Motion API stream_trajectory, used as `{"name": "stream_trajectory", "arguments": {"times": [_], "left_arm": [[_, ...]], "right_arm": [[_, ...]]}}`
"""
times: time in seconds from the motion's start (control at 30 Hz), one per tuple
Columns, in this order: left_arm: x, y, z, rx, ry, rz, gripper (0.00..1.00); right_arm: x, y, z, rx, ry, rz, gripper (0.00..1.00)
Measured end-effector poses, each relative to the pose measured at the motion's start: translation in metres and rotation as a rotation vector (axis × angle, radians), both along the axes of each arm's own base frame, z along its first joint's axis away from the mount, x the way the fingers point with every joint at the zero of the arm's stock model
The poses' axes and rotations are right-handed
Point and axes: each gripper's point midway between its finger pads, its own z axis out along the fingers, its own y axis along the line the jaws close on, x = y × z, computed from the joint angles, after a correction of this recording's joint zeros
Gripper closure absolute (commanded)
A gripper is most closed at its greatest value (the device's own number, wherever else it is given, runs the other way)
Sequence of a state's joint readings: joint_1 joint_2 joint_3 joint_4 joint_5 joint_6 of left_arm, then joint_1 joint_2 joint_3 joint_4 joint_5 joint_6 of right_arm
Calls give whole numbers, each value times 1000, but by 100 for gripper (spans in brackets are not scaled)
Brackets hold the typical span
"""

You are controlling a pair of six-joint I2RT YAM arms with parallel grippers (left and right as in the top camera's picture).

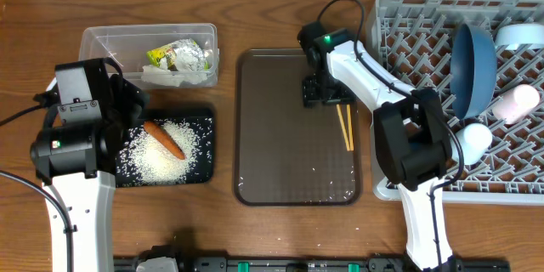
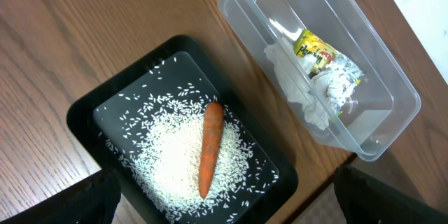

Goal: Sort waste into correct bins and load items into the dishwasher rack
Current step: 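Grasp one chopstick with the right gripper and lift it, then insert the chopstick upright into the rack's left side and release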

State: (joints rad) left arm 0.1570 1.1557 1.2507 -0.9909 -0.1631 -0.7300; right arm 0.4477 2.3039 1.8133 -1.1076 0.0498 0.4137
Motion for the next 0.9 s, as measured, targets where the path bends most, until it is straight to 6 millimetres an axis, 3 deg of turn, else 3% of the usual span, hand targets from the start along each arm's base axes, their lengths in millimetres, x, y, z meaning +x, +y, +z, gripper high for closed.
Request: {"name": "stream_trajectory", "arguments": {"times": [0.13,0.3,0.4,0.73,0.83,0.9], "left_arm": [[0,0,0,0,0,0,1],[0,0,0,0,0,0,1],[0,0,0,0,0,0,1],[0,0,0,0,0,0,1],[0,0,0,0,0,0,1],[0,0,0,0,0,0,1]], "right_arm": [[-3,-1,0,1,-3,1,40],[-4,0,-2,11,3,12,87],[-7,1,-2,10,12,13,98],[-12,-17,7,-15,53,-19,99],[-4,-23,29,2,11,-27,99],[5,-27,57,30,-55,-31,99]]}}
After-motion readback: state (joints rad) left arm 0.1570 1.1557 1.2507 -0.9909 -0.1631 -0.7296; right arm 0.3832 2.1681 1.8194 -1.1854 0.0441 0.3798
